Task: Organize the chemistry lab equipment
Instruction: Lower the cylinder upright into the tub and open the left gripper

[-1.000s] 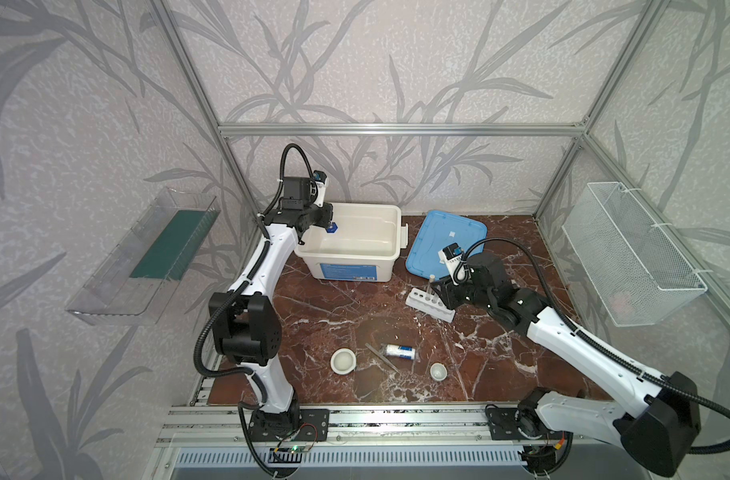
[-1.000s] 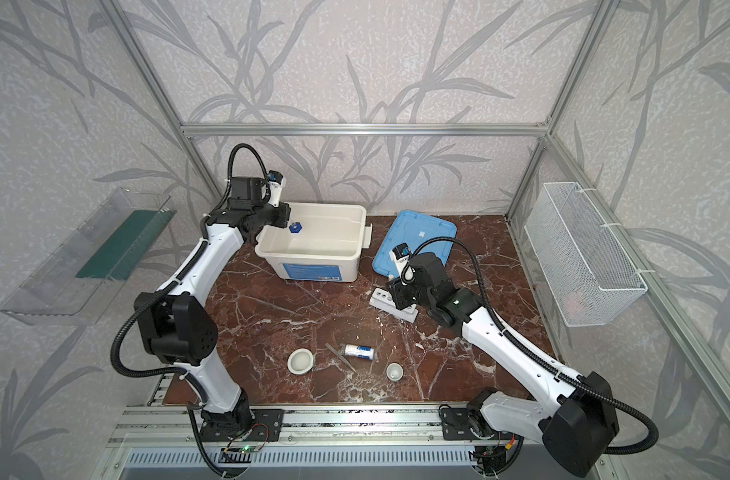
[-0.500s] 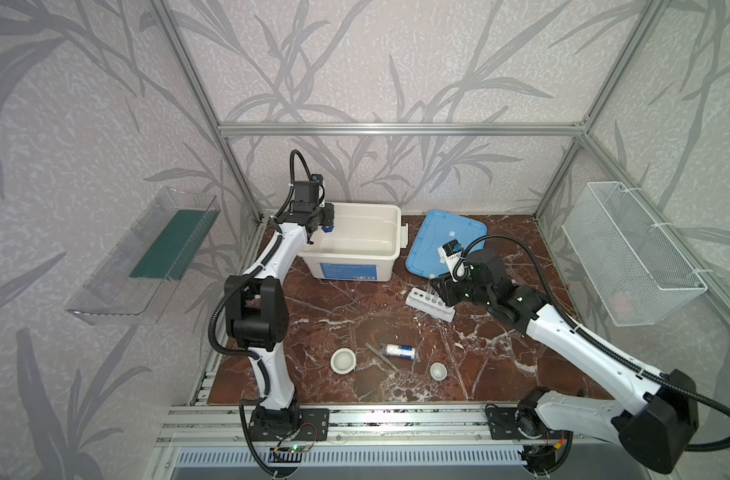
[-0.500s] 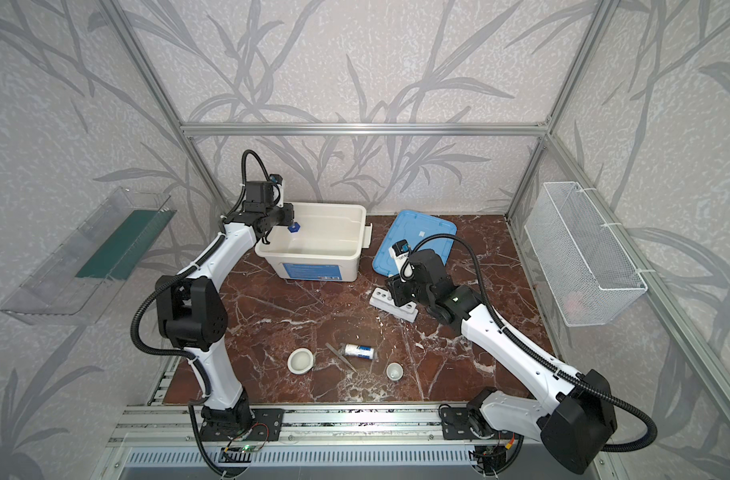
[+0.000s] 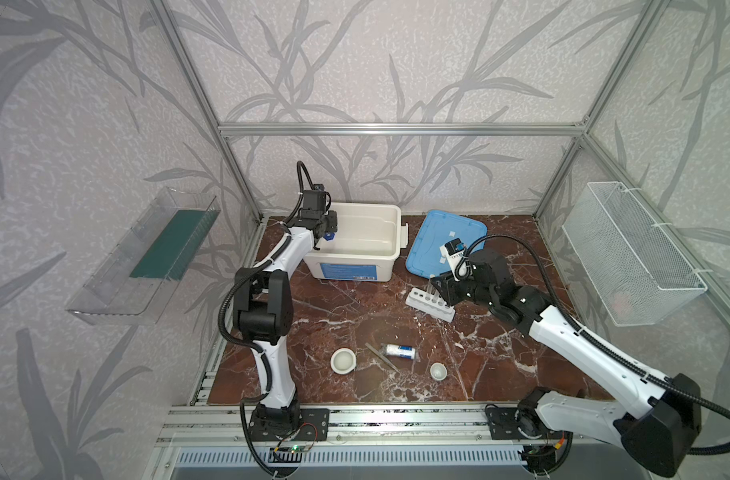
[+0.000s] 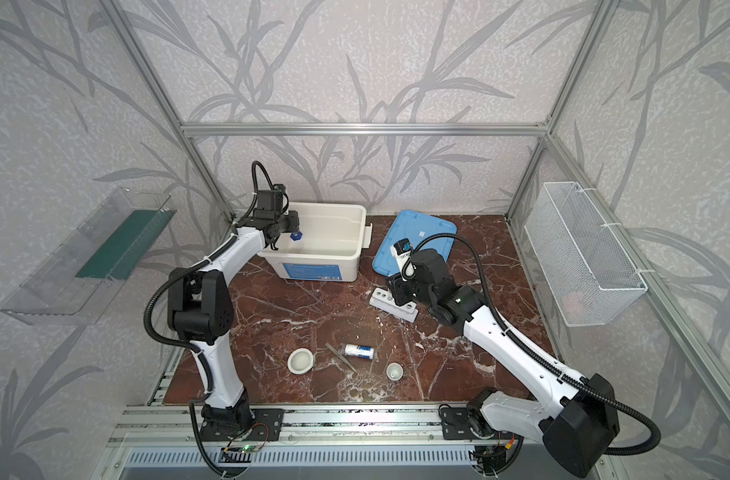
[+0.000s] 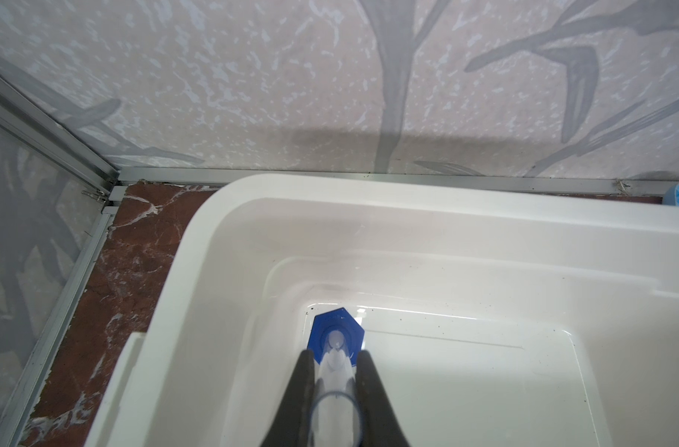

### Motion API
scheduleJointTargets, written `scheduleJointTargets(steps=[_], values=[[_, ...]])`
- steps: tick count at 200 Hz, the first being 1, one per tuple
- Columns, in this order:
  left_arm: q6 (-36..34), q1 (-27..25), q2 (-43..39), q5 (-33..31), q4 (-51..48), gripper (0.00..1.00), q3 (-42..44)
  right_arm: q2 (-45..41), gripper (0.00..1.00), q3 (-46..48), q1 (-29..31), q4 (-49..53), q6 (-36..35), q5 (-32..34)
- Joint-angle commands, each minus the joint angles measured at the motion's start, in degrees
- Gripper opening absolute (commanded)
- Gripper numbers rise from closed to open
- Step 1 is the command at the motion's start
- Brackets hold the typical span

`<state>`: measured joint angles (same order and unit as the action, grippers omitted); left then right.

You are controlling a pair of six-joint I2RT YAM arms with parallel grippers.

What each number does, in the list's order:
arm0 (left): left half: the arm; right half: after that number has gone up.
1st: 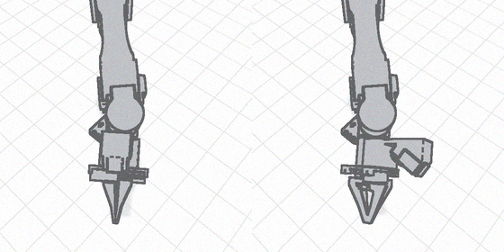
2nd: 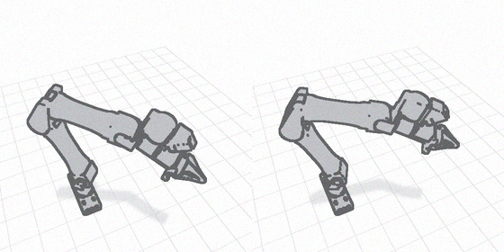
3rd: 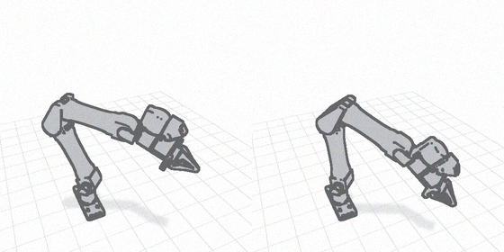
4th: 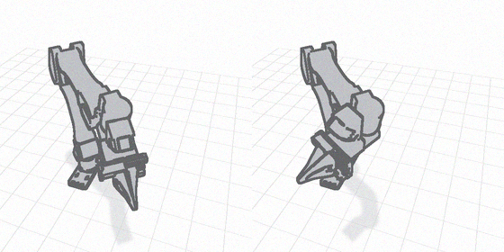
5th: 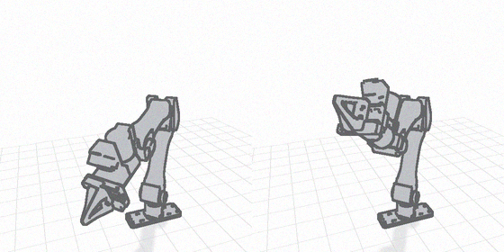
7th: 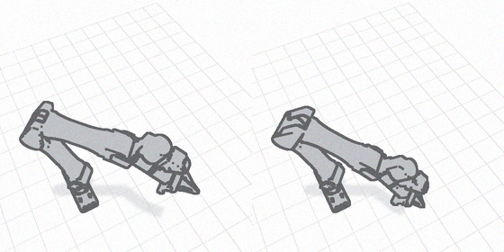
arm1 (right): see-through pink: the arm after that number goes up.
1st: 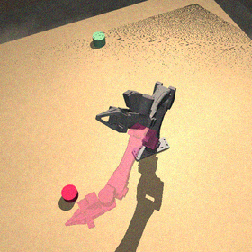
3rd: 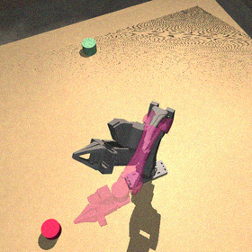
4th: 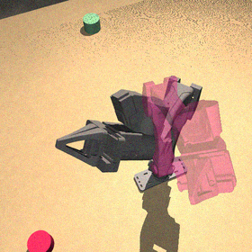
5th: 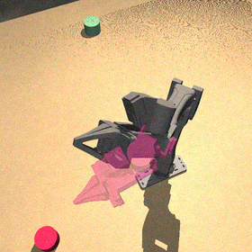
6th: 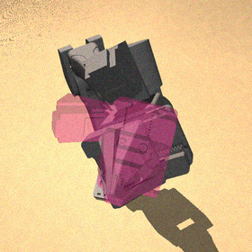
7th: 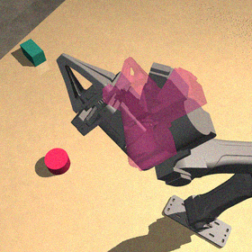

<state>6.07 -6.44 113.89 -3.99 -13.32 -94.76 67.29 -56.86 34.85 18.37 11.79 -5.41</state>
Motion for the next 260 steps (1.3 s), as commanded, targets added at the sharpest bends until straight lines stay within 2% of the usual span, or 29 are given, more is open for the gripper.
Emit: scheduleJointTargets(steps=[1,79,160,260], values=[[2.2,-0.3,1.5,-2.2,2.0,0.07,0.3,-1.2,0.35,0.1,-0.1,0.4,0.5,0.6],[3.4,-0.3,5.5,-2.6,2.2,0.07,-2.3,-1.6,0.35,1.1,-0.1,-0.1,1.0,0.7],[3.0,-0.5,7.1,-2.5,3.4,0.07,-1.0,-1.0,0.35,1.4,-0.2,-0.4,1.2,0.6],[1.8,-0.7,7.3,-2.9,4.6,0.2,-0.3,-1.4,0.35,1.1,-0.2,0.2,1.1,0.8]])
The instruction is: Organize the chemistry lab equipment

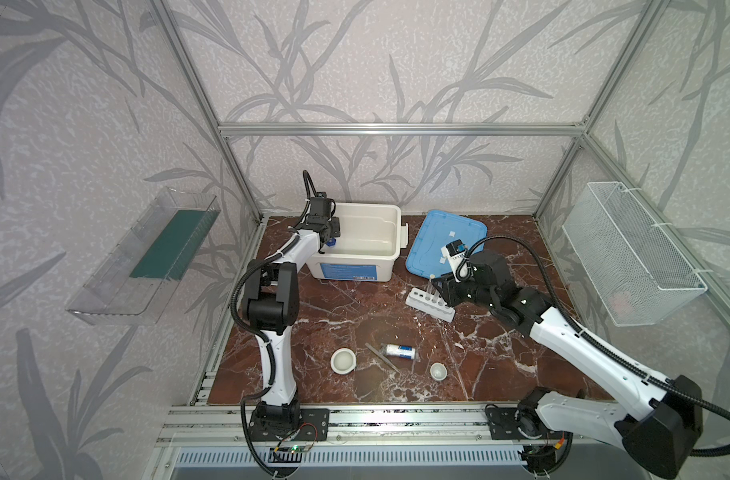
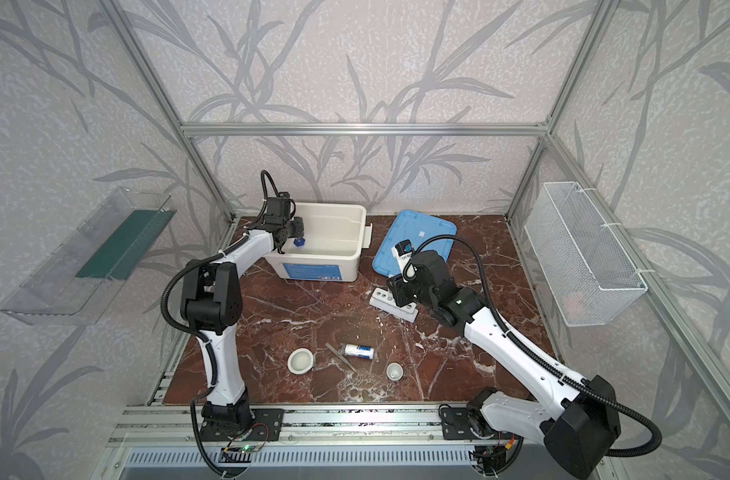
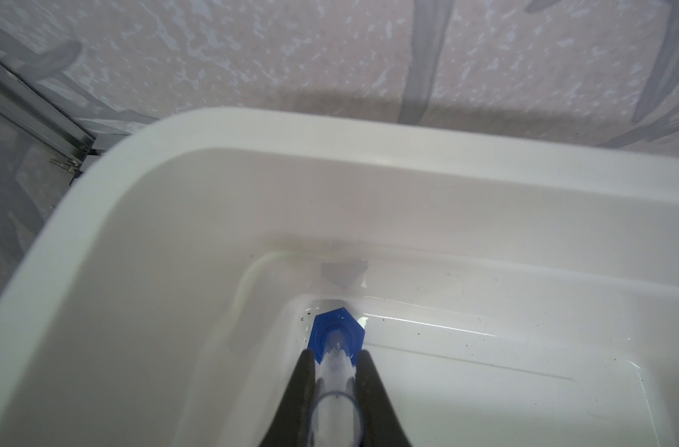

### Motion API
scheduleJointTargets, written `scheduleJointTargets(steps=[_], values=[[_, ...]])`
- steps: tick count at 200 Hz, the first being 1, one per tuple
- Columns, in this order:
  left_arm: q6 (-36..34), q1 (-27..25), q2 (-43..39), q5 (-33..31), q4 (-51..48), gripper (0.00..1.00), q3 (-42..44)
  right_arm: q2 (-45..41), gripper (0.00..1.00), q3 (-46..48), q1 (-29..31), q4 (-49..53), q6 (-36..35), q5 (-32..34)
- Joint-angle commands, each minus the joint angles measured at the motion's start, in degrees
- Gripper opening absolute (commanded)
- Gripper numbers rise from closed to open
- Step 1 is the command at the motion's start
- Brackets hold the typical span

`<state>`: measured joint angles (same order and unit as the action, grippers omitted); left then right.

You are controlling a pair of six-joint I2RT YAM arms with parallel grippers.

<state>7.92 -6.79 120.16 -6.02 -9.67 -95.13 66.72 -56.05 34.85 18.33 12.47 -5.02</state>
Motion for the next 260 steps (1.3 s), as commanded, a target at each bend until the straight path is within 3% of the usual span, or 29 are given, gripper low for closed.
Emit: scheduleJointTargets(steps=[1,57,90,260], values=[[-0.1,-0.3,1.0,-0.9,1.0,0.2,0.0,-0.8,0.35,0.2,-0.2,0.2,0.5,0.4],[-0.8,-0.3,0.1,0.3,0.5,0.38,-0.6,-1.0,0.35,0.0,-0.2,0.6,0.4,0.3],[-1.2,-0.4,-1.0,0.6,0.0,0.44,-1.3,-0.9,0.35,-0.3,-0.2,0.6,0.3,0.2],[-8.3,-3.3,-16.3,2.6,-1.6,0.57,-1.6,-2.4,0.37,-4.9,-0.2,4.2,-2.6,2.1]])
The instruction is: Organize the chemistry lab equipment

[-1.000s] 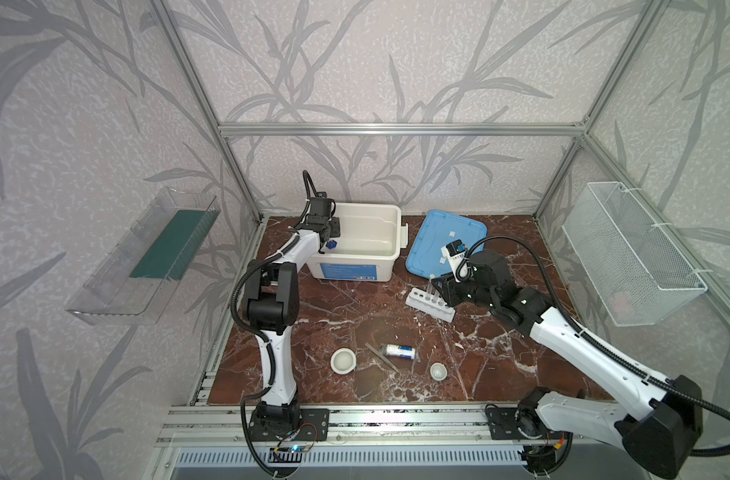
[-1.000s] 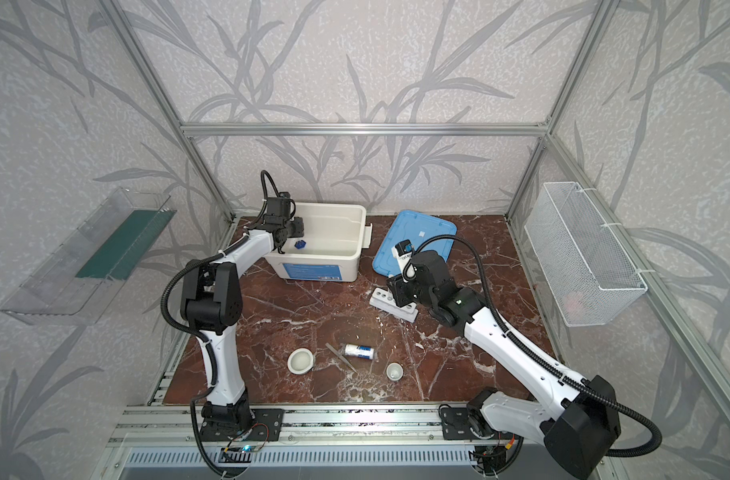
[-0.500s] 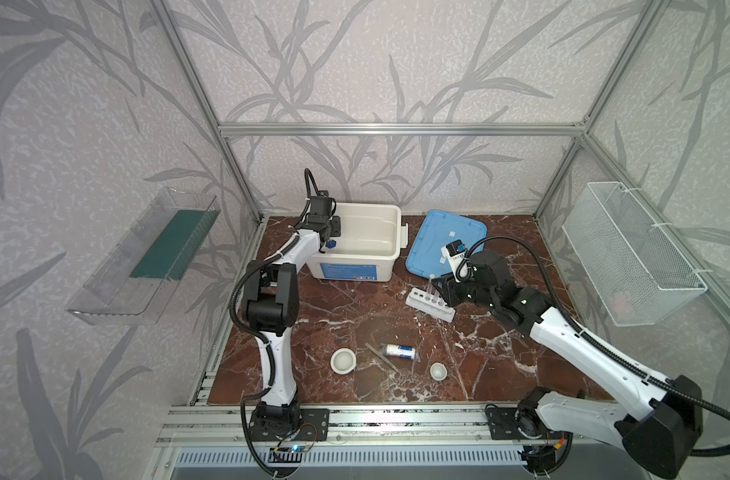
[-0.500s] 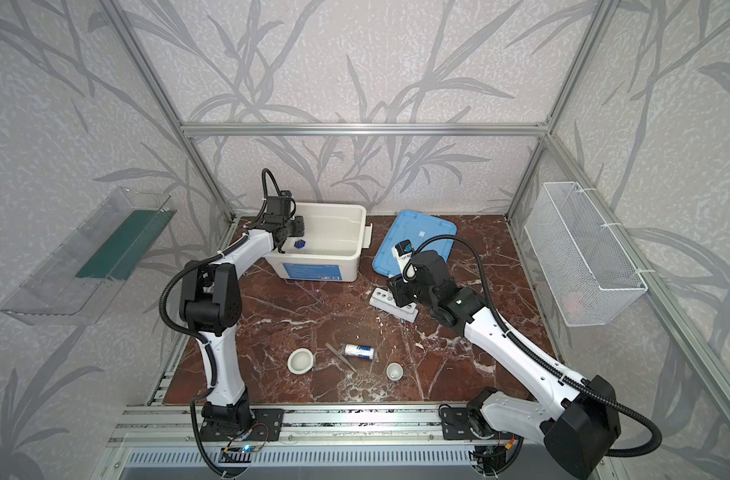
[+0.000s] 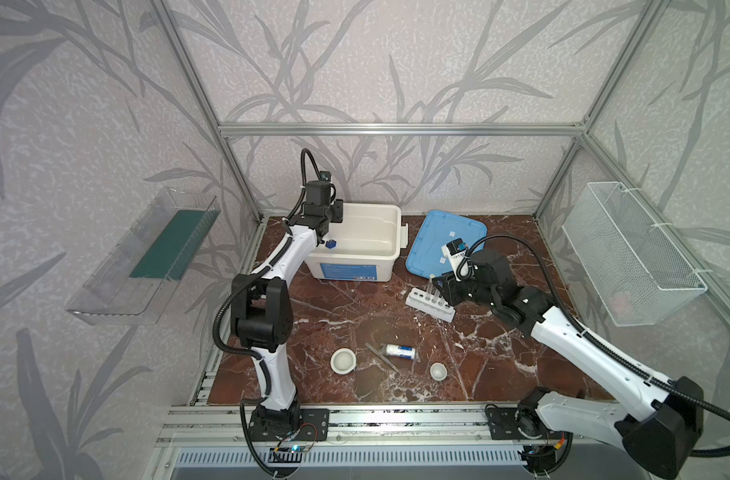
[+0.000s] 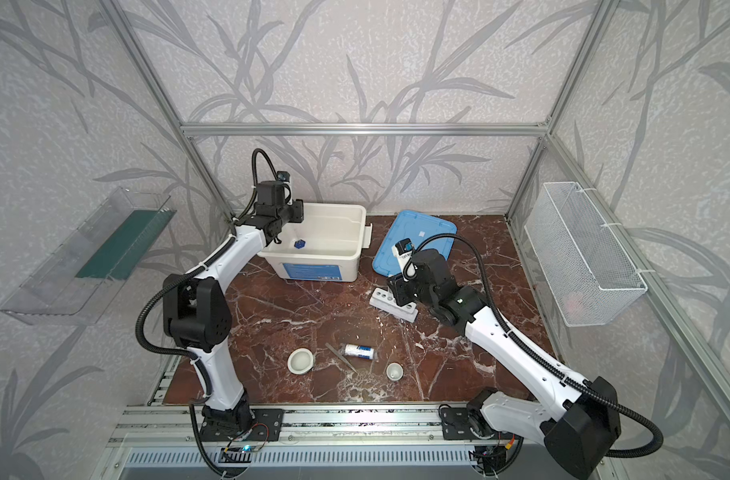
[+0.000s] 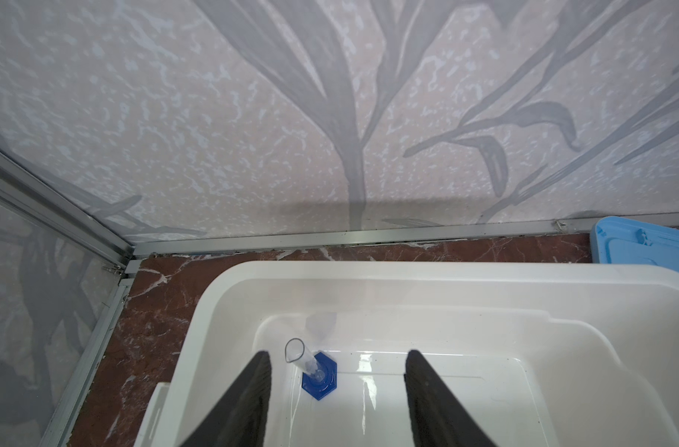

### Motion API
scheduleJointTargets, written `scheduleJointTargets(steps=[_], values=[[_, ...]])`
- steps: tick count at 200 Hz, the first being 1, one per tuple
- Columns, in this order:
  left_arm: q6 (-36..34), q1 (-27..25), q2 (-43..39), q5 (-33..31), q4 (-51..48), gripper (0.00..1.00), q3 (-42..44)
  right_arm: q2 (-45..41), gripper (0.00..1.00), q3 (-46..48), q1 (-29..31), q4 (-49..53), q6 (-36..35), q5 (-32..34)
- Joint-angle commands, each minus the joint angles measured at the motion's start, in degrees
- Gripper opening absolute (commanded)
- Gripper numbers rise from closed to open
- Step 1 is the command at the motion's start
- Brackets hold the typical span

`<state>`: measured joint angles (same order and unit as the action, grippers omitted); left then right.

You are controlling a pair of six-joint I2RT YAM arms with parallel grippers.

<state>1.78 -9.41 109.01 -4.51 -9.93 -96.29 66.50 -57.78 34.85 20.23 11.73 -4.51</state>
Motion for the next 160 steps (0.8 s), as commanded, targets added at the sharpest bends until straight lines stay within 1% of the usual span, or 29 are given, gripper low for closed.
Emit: scheduleJointTargets(steps=[1,29,55,92,107,119,137,149,160], values=[[-2.3,-0.7,-5.4,1.1,-1.4,0.57,-0.4,-2.2,0.37,-3.3,-0.2,2.4,-1.9,1.7],[-4.8,-2.1,-11.2,2.6,-3.0,0.57,1.9,-2.8,0.38,-5.2,-0.2,4.1,-3.1,2.5],[-6.7,-3.5,-18.0,4.5,-6.1,0.57,6.4,-3.0,0.39,-6.6,-0.2,5.5,-3.9,2.2],[-7.9,-4.4,-32.2,9.0,-9.0,0.57,20.4,-3.0,0.41,-8.7,-0.2,8.6,-5.1,1.8],[-8.4,-4.5,-37.6,9.1,-11.1,0.57,25.3,-2.3,0.42,-9.9,0.2,10.3,-5.9,1.5],[-7.2,-4.4,-42.8,7.9,-11.5,0.57,30.1,-1.3,0.43,-11.1,1.2,11.4,-6.6,1.2],[-4.9,-4.3,-50.8,8.5,-11.9,0.57,37.1,0.8,0.45,-13.5,4.5,13.3,-8.0,2.4],[-2.1,-4.2,-55.3,7.2,-12.7,0.57,40.1,3.1,0.46,-15.5,6.9,14.8,-8.7,2.9],[0.2,-4.2,-59.1,6.4,-13.5,0.57,42.4,5.6,0.46,-16.9,8.8,15.5,-8.7,2.1]])
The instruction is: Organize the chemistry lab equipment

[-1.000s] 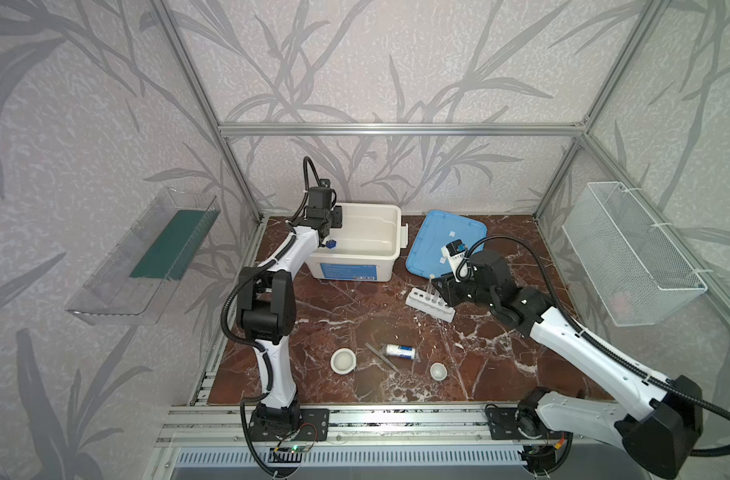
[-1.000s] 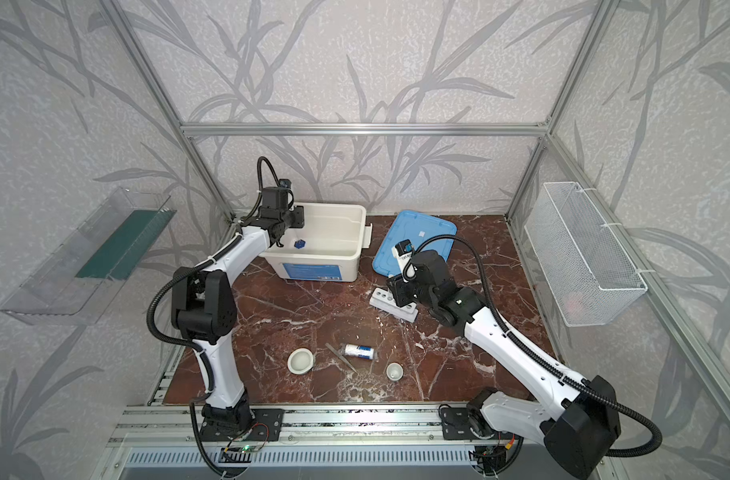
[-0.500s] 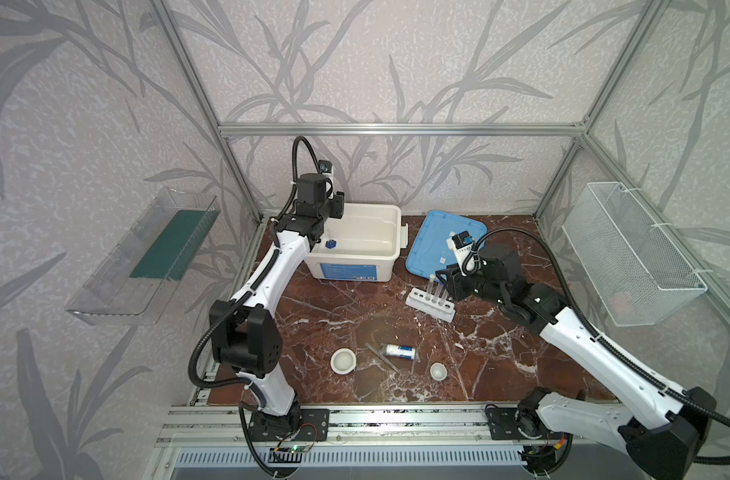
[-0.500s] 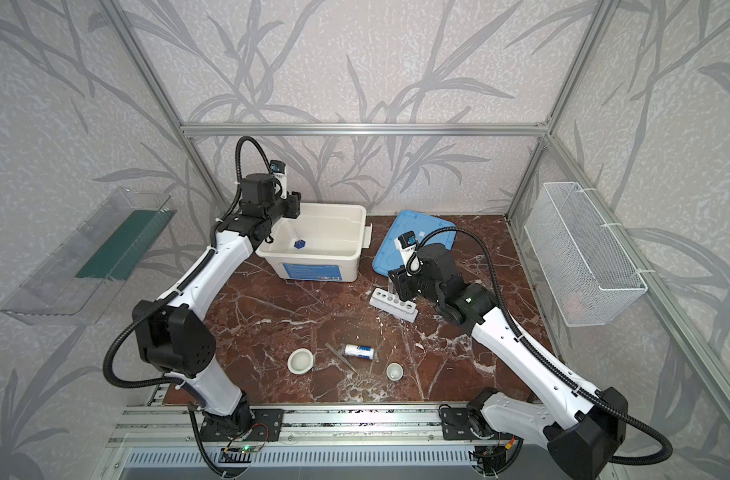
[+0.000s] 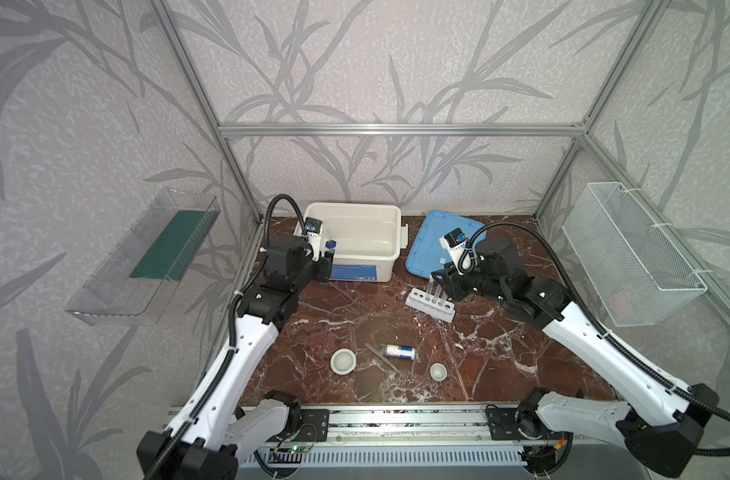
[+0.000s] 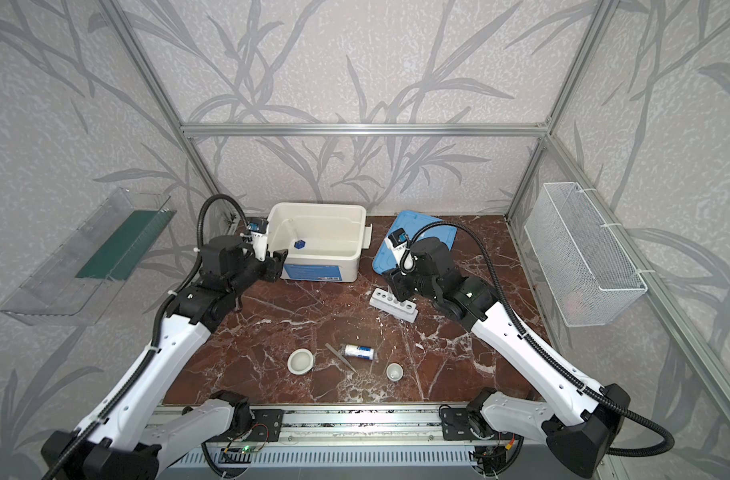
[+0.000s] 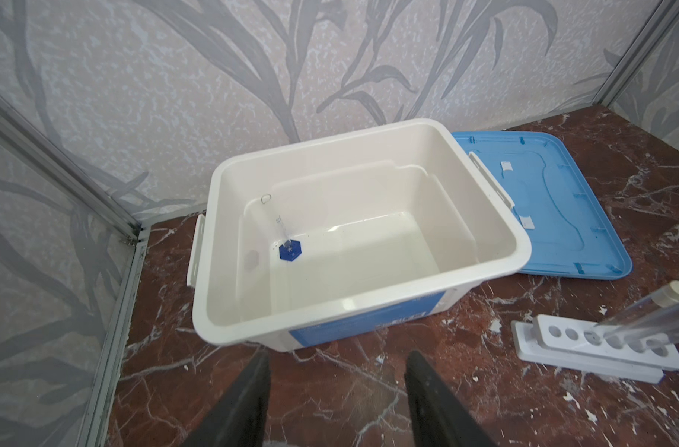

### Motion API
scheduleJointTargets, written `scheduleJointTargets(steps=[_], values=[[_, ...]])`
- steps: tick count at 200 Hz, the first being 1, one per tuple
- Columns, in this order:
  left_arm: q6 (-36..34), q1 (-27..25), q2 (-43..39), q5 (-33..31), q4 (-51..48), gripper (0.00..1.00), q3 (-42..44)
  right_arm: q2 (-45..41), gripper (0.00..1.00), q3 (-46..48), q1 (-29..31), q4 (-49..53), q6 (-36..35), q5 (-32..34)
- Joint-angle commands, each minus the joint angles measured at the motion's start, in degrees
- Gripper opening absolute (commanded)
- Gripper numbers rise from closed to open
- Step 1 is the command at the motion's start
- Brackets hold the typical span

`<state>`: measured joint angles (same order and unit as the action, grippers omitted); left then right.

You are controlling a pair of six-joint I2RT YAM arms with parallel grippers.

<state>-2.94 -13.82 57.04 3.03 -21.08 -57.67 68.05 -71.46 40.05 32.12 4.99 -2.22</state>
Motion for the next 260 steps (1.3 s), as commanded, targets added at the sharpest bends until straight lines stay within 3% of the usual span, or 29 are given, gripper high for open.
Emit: scheduleJointTargets(steps=[1,52,74,98,113,137,195,221,260], values=[[5.1,0.2,-7.5,-1.3,-2.4,0.57,4.0,4.2,0.46,-3.3,3.8,3.7,-1.9,-0.3],[10.5,0.4,-21.7,-12.4,-4.8,0.58,13.7,19.9,0.47,-7.4,14.5,2.3,1.6,-3.2],[12.1,0.4,-26.2,-13.1,-5.8,0.58,16.3,26.6,0.47,-8.2,18.1,-0.8,6.5,-5.8],[10.9,0.4,-28.3,-7.8,-7.8,0.58,17.2,33.7,0.46,-11.4,22.8,0.1,8.9,-5.7],[6.7,0.4,-27.1,0.8,-11.4,0.58,16.2,35.0,0.45,-12.5,23.0,1.3,10.6,-5.4],[-0.2,-0.2,-24.1,9.3,-18.0,0.56,15.1,32.8,0.45,-10.2,22.6,-1.2,12.2,-4.0],[-11.8,-8.6,-15.4,6.8,-24.3,0.54,13.7,19.8,0.45,-3.0,16.7,-4.9,12.4,-2.7],[-20.3,-13.6,-10.2,9.6,-29.6,0.51,14.1,12.3,0.46,-0.9,13.2,-4.0,11.0,-3.0],[-25.7,-14.6,1.3,6.6,-34.5,0.5,12.6,3.4,0.47,2.3,9.3,-3.5,10.0,-5.8]])
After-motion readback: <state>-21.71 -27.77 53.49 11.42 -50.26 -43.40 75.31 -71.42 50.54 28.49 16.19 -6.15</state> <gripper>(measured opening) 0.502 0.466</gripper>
